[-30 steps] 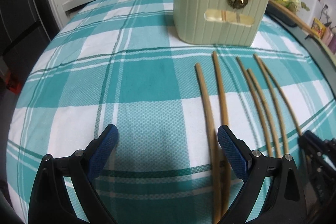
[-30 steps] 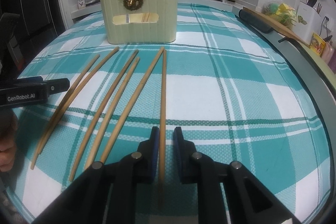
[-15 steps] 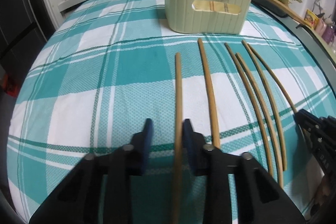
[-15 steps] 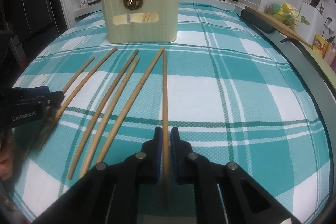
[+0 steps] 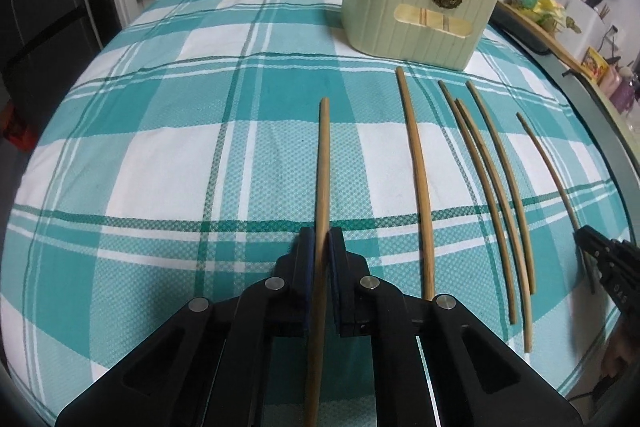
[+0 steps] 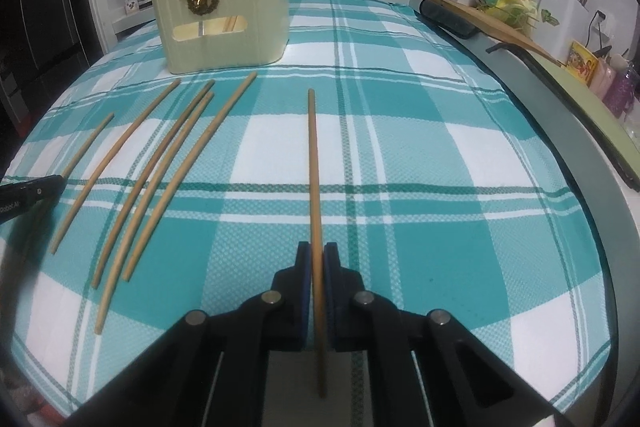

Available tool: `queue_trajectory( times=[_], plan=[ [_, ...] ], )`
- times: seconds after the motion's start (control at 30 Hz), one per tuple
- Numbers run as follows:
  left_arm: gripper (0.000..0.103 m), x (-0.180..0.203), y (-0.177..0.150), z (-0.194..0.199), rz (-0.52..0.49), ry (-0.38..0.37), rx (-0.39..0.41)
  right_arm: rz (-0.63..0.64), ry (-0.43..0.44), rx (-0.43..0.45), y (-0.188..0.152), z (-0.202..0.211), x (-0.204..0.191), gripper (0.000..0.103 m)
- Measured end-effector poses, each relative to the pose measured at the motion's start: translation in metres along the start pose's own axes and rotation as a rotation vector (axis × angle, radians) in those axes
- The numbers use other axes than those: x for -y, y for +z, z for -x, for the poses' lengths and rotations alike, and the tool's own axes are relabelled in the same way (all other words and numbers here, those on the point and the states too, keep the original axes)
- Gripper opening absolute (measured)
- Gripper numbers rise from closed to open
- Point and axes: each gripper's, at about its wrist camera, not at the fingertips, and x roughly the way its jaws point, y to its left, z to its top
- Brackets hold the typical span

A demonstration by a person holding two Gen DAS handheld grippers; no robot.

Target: Organize utensils

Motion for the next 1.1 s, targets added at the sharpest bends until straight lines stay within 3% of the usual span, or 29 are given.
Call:
queue_trajectory(
  times=[0.03,0.07,0.1,0.13,0.2,0.6,1.1],
  plan=[
    [0.02,-0.002,0.0,0.002,0.006,-0.018,-0.005,0.0,0.011,-0.004,-0.001,0.001,0.001,0.008],
    [0.027,-0.005,0.0,0.004,0.013,-0.038,-0.007,-0.001,0.014,-0.006,-0.002,0.002,0.002,0.015],
    [0.043,-0.009,-0.001,0.008,0.022,-0.059,-0.003,-0.007,0.018,-0.008,-0.002,0.003,0.004,0.028],
    [0.056,-0.012,-0.001,0.013,0.03,-0.069,0.005,-0.018,0.03,-0.007,-0.003,0.005,0.006,0.034],
    [0.065,-0.02,0.0,0.022,0.043,-0.083,0.022,-0.034,0.054,0.0,-0.003,0.01,0.009,0.037],
    [0.066,-0.028,0.013,0.023,-0.034,-0.136,-0.043,-0.04,0.184,-0.068,0.021,0.023,0.026,0.037],
    [0.066,-0.018,0.047,-0.005,-0.128,-0.132,-0.125,0.007,0.254,-0.188,0.062,-0.007,0.024,0.037]
  ],
)
